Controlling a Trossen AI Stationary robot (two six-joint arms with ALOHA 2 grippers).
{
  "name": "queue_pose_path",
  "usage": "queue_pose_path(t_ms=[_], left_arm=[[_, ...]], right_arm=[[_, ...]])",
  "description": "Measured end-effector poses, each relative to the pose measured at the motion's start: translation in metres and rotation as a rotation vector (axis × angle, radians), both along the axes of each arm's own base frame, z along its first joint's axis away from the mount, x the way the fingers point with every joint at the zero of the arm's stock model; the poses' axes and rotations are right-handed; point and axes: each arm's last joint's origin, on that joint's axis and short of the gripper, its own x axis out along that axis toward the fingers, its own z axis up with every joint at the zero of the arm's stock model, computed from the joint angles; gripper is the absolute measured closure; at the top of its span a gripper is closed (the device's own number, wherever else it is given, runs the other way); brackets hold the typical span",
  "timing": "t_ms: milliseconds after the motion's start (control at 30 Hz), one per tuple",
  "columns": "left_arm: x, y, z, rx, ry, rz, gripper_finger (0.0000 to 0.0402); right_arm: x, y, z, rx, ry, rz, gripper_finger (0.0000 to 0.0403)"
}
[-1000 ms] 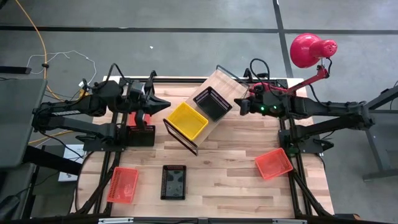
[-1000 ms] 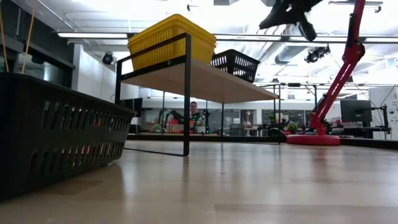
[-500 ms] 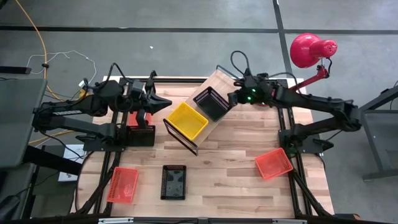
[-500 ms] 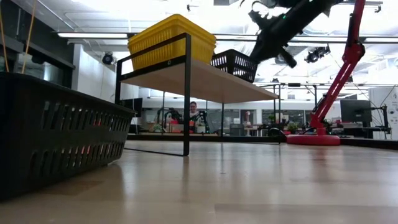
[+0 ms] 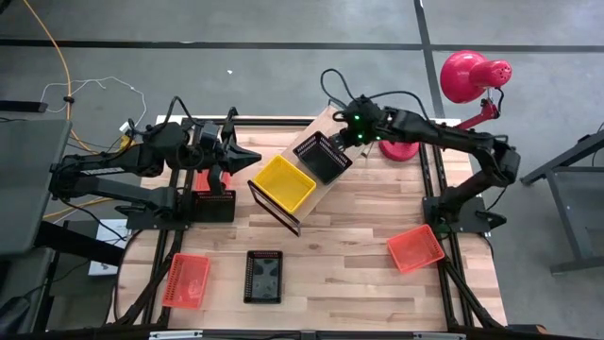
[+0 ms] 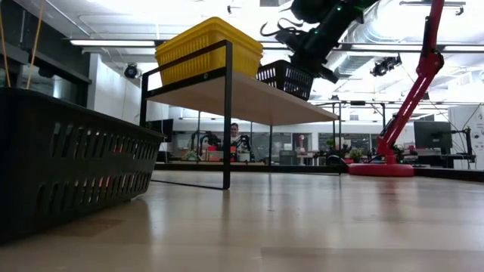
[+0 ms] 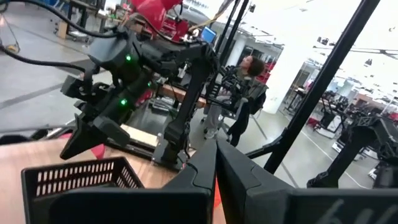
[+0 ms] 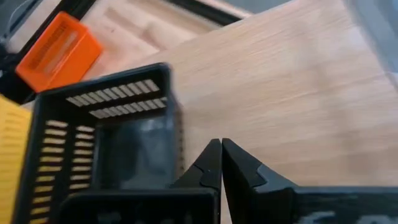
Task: Stack baskets on shelf by color
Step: Put the top right black bin on the shelf
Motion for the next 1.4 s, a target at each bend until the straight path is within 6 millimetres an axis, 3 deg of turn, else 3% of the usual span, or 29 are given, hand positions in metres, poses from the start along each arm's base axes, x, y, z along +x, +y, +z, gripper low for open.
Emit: queue_pose_path(t_ms=[433, 567, 667, 833, 1033, 1133, 1400], left_arm=[[0.0, 0.0, -0.004, -0.009, 0.043, 0.002, 0.0401], [0.0, 0.0, -0.004, -0.007, 0.043, 0.002, 0.0402], [0.0, 0.0, -0.004, -0.006, 0.043, 0.002, 0.0402], [0.0, 0.0, -0.005, -0.008, 0.05, 0.002, 0.0401], [0.0, 0.0, -0.006, -0.009, 0.058, 0.005, 0.0402], [0.001, 0.001, -0.007, -0.01, 0.063, 0.018, 0.0402], [0.001, 0.001, -0.007, -0.01, 0.064, 0.029, 0.0401]], right_arm=[[0.034, -0.006, -0.004, 0.028, -0.136, 0.047, 0.0403], [0.036, -0.005, -0.004, 0.039, -0.16, 0.051, 0.0403], [0.03, -0.006, 0.0, 0.004, -0.13, 0.032, 0.0403], [0.0, 0.002, 0.017, -0.062, -0.005, -0.015, 0.0403], [-0.027, 0.032, 0.012, -0.018, 0.278, 0.008, 0.0403], [-0.026, 0.043, 0.011, -0.024, 0.318, 0.021, 0.0403], [-0.012, 0.057, 0.016, -0.025, 0.186, 0.019, 0.0403]])
